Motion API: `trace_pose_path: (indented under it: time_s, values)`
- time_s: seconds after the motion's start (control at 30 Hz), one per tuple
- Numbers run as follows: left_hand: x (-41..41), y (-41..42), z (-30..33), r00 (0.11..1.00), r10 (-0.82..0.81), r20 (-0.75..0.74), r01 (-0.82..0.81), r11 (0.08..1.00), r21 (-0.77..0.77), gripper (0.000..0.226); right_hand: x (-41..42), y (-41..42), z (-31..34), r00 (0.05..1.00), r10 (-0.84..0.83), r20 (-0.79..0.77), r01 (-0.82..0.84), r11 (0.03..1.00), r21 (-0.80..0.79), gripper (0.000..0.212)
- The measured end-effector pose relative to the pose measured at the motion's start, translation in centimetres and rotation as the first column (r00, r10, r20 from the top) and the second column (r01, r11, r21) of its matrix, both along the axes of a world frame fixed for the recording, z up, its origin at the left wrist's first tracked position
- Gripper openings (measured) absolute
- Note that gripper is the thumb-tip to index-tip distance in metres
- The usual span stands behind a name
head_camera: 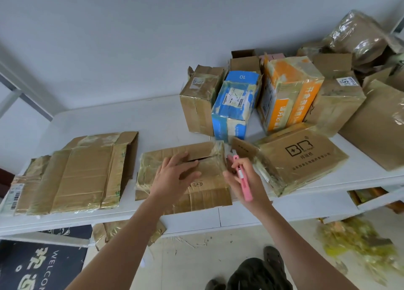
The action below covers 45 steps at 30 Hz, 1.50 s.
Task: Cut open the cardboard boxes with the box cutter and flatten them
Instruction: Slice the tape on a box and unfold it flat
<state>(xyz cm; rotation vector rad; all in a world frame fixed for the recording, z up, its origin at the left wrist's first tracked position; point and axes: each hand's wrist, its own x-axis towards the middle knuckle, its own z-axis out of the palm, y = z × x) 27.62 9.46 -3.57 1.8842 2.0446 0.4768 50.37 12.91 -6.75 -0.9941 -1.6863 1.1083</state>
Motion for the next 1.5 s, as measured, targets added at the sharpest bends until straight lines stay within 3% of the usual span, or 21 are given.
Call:
trace_pose_path:
  time_s: [0.07, 0.17, 0.3, 0.47, 0.77, 1.07, 1.5]
  values:
    - [0.5, 0.5, -0.1, 0.999, 0.038, 0.032, -0.039, 0.998, 0.042, 0.041, -0.3, -0.1, 0.4, 0.979, -0.119, -0.167, 0.095, 0.984, -0.15, 0.031]
    - [0.9, 0.3, -0.7, 0.998, -0.036, -0.055, 0.039, 0.997, 0.066, 0.041, -0.3, 0.9, 0.8, 0.923, -0.263, -0.282, 0.143, 0.913, -0.382, 0.027]
    - [0.5, 0.2, -0.9, 0.993, -0.085, -0.076, 0.086, 0.996, 0.016, 0.048, -0.4, 2.2, 1.0, 0.853, -0.322, -0.411, 0.092, 0.867, -0.49, 0.023]
    - [0.6, 0.5, -0.6, 0.987, -0.106, -0.119, 0.098, 0.992, -0.074, 0.071, -1.2, 3.0, 0.5, 0.83, -0.339, -0.442, 0.133, 0.891, -0.434, 0.014]
    - [0.2, 0.7, -0.7, 0.977, -0.138, -0.163, 0.113, 0.982, -0.15, 0.065, -1.8, 3.4, 0.3, 0.903, -0.309, -0.297, 0.217, 0.928, -0.304, 0.014]
    - [0.2, 0.7, -0.7, 0.976, -0.137, -0.167, 0.114, 0.983, -0.14, 0.078, -1.8, 4.1, 0.8, 0.942, -0.275, -0.193, 0.246, 0.956, -0.158, 0.011]
    - [0.6, 0.4, -0.7, 0.969, -0.124, -0.213, 0.097, 0.986, -0.136, 0.078, 0.4, 2.1, 0.5, 0.969, -0.113, -0.219, 0.034, 0.941, -0.336, 0.009]
